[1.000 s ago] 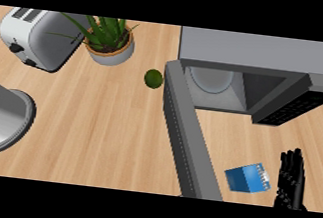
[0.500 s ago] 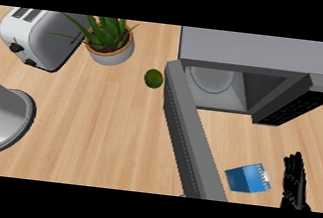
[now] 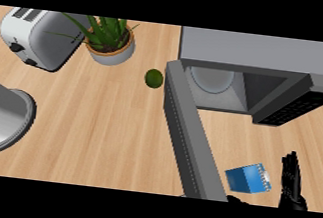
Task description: Pick up the milk, place it into the microwave and close the microwave
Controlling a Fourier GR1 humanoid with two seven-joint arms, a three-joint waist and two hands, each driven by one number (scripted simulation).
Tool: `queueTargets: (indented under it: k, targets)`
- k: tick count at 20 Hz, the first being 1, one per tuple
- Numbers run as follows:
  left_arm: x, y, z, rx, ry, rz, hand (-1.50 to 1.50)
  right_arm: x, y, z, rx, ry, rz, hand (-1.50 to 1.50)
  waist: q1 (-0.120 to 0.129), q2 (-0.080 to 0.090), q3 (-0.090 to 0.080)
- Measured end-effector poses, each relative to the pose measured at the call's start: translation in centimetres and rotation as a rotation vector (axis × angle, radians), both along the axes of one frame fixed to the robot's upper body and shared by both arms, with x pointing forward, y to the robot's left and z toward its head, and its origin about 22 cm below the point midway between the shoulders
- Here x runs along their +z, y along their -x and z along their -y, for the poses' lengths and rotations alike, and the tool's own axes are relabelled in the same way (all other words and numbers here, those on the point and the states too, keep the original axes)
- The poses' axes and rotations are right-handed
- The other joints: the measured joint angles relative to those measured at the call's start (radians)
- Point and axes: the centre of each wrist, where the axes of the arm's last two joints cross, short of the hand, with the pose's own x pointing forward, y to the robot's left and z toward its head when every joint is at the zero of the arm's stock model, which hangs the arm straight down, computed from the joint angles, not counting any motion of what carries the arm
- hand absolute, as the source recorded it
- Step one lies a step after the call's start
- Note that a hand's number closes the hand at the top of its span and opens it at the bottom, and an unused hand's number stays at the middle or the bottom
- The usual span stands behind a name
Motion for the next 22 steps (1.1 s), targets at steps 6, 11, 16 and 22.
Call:
queueTargets:
  k: [6, 11, 16, 22]
  targets:
    - [-0.4, 0.4, -0.1, 0.005, -0.002, 0.001, -1.50, -2.2, 0.1, 1.4, 0.007, -0.010, -0.032, -1.50, 0.001, 0.000, 0.000]
    - [-0.4, -0.1, -0.4, 0.004, -0.004, -0.006, -1.50, -3.7, -0.5, 1.3, 0.046, -0.036, -0.058, -1.50, 0.000, 0.000, 0.000]
    - [-0.7, -0.1, -0.4, 0.002, -0.003, -0.005, -1.50, -5.6, -0.5, 1.5, 0.092, -0.091, -0.075, -1.50, 0.001, 0.001, 0.000]
    - [-1.2, -0.1, -0.8, 0.001, 0.005, -0.003, -1.50, -6.8, -1.6, 1.9, 0.074, -0.102, -0.049, -1.50, 0.001, 0.001, 0.000]
